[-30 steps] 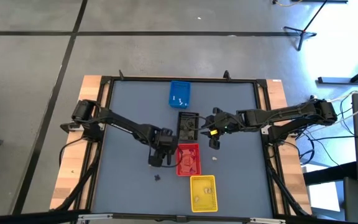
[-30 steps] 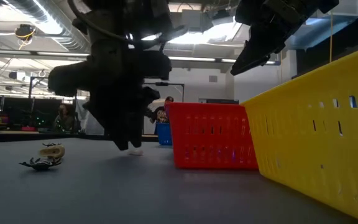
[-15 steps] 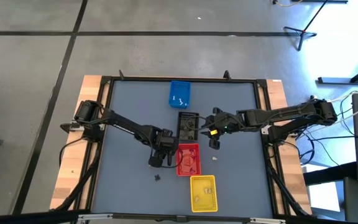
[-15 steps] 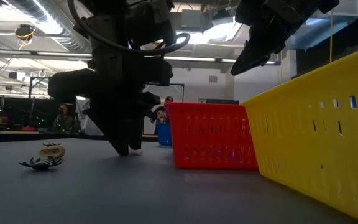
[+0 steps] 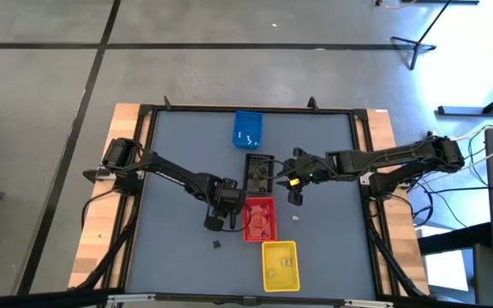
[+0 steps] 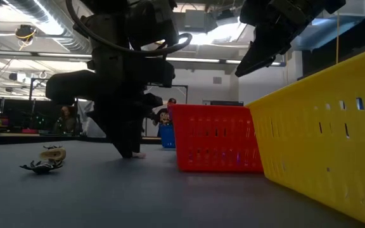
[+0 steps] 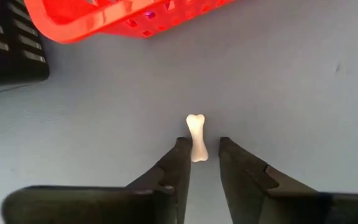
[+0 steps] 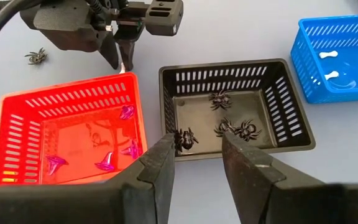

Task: Sort Halloween decoration
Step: Put the white bone toy into the blue bin

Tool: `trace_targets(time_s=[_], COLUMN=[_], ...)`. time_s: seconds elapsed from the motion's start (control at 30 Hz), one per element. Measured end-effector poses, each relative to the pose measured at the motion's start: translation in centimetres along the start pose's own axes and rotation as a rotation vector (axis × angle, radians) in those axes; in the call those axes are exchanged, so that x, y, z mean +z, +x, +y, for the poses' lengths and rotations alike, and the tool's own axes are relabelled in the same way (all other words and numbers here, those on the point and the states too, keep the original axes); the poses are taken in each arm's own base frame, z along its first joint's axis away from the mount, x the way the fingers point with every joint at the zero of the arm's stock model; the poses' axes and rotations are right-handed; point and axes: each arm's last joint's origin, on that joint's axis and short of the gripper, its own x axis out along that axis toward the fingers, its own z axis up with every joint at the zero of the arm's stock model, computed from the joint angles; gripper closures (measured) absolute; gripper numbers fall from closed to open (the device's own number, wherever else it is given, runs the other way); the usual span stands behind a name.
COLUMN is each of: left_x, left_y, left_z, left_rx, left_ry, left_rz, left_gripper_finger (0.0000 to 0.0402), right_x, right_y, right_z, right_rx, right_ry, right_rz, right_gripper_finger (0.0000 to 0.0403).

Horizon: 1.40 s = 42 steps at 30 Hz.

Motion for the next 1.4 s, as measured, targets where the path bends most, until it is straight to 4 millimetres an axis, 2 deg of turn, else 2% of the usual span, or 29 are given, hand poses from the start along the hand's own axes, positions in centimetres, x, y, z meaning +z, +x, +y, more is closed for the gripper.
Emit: trace_targets(time_s=[0.43, 0.73, 1.17, 1.4], left_x=[0.0, 0.0, -0.1, -0.3], left_y=[0.0, -0.1, -3.0, -4.4], left_z=[0.0, 0.0, 0.4, 2.3], left_rx=[0.003, 0.002, 0.042, 0.108], left_ry=[-0.001, -0.002, -0.045, -0.095], left_rz=[0.004, -0.001, -0.064, -0.097], left_gripper_finger=[0.0381, 0.0391, 0.0392, 0.0392], right_x=[0.0, 0.0, 0.0, 0.0], right_y=[0.0, 0.0, 0.0, 0.0], right_z=[0.0, 0.0, 0.0, 0.0], right_rx=[0.0, 0.0, 0.0, 0.0], right_ry=[0.0, 0.0, 0.0, 0.0], right_rz=[0.001, 0.001, 0.0, 0.0], right_gripper_finger=[0.0269, 0.0269, 0.0269, 0.0269])
